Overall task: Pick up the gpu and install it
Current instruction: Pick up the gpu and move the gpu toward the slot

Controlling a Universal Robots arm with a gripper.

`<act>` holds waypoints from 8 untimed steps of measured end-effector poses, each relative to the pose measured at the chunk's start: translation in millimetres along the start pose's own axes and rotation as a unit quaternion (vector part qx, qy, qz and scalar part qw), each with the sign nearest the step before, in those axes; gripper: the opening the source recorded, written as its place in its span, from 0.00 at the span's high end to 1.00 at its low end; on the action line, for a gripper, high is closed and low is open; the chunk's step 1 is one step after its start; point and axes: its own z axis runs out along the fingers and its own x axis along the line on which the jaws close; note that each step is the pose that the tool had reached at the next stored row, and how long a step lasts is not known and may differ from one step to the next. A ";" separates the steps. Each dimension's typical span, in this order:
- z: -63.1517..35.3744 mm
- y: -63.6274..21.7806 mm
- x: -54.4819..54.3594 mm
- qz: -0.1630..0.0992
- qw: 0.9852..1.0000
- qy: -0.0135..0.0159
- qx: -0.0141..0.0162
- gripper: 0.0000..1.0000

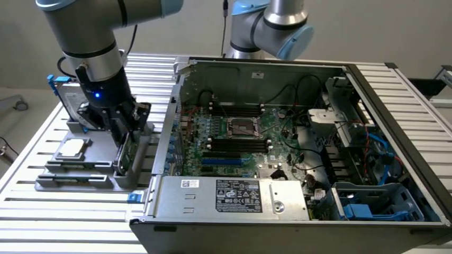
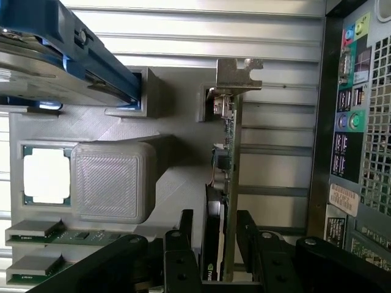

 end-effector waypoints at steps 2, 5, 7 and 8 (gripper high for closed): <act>0.7 0.1 0.1 0.001 1.000 -0.001 0.000 0.58; 1.3 0.3 0.1 0.002 1.000 -0.003 0.000 0.58; 1.4 0.3 0.1 0.002 1.000 -0.003 0.000 0.58; 1.4 0.3 0.2 0.002 1.000 -0.003 0.000 0.58</act>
